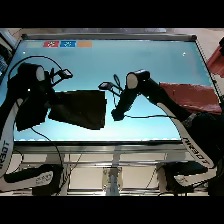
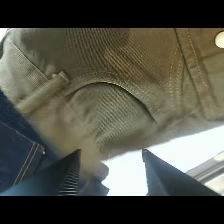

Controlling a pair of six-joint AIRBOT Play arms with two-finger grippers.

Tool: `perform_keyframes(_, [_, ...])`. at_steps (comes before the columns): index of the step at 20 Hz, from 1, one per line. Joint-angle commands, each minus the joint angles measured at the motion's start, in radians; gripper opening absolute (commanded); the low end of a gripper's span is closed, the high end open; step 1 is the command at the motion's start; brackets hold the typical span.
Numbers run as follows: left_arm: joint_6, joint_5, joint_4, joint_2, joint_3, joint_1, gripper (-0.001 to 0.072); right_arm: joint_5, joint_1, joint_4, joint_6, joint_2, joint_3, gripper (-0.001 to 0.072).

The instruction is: Fold the clothes and pants, and hang the long-sleeved shirts on hangers.

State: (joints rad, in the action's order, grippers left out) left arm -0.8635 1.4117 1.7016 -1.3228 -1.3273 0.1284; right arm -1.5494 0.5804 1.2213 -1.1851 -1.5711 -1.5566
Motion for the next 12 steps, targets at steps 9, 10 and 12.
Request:
perform_keyframes(9, [-0.275, 0.074, -0.003, 0.219, 0.001, -0.209, 0.0571, 0.216, -0.27, -0.299, 0.017, 0.024, 0.034, 0.0657])
perform_keyframes(10, [-0.311, 0.072, -0.01, 0.236, 0.002, -0.273, 0.0572, 0.304, -0.285, -0.349, 0.017, 0.02, 0.072, 0.0679])
perform_keyframes(12, [-0.368, 0.058, -0.043, 0.259, 0.002, -0.391, 0.0572, 0.428, -0.295, -0.454, 0.021, -0.014, 0.138, 0.0679])
